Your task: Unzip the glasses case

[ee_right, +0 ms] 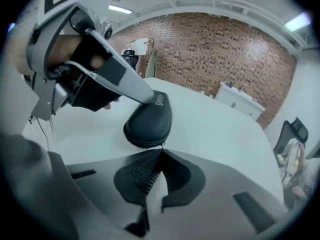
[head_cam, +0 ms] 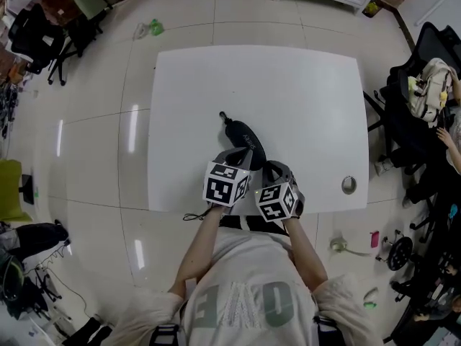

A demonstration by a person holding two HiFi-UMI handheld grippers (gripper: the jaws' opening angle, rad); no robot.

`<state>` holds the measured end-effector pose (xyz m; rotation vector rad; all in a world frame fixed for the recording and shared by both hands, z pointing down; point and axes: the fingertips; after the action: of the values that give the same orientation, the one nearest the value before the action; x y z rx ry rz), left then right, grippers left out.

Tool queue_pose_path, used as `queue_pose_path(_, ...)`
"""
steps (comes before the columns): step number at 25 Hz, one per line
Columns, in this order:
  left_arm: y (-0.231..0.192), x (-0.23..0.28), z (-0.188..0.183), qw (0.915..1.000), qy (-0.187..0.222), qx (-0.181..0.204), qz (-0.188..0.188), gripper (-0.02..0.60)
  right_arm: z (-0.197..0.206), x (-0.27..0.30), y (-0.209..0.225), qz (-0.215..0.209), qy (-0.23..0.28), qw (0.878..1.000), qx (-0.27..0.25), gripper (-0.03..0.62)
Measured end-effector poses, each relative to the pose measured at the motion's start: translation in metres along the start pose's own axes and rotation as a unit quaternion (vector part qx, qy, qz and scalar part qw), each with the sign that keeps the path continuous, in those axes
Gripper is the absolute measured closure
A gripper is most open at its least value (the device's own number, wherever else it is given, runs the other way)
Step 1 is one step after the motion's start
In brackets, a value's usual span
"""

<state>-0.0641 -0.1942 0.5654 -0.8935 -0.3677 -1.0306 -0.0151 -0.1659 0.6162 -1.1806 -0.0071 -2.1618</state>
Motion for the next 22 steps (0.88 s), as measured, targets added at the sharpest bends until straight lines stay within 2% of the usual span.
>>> queue_pose_path(5, -0.001, -0.005, 0.005, 0.9998, 0.003, 0.017, -0.008, 0.584, -0.024, -0.011, -0.077, -0.097, 0.046, 0.992, -0.060, 0.594)
queue_pose_path(9, 0.001, -0.001, 0.011, 0.9996, -0.015, 0.023, -0.001, 0.584, -0.024, -0.007, -0.078, -0.108, 0.047, 0.992, -0.054, 0.594)
queue_pose_path(12, 0.002, 0.001, 0.011, 0.9995, -0.023, 0.020, 0.003, 0.584, -0.013, -0.006, -0.058, -0.092, 0.038, 0.994, -0.035, 0.594)
queue_pose_path(16, 0.003, 0.002, 0.011, 0.9994, -0.025, 0.023, 0.004, 0.584, -0.001, 0.006, 0.001, -0.040, 0.025, 0.999, 0.026, 0.594)
queue_pose_path(22, 0.003, 0.002, 0.010, 0.9994, -0.031, 0.014, 0.009, 0.584, -0.003, 0.023, 0.048, -0.008, 0.017, 0.998, 0.052, 0.594)
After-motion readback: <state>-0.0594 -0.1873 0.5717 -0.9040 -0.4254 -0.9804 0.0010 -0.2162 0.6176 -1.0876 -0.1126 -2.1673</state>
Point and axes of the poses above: the fingertips, and each gripper's own axes: x forward along the fingers, y to its right, z out of its underside, and after that the axes turned 12 degrees about -x, right-handed
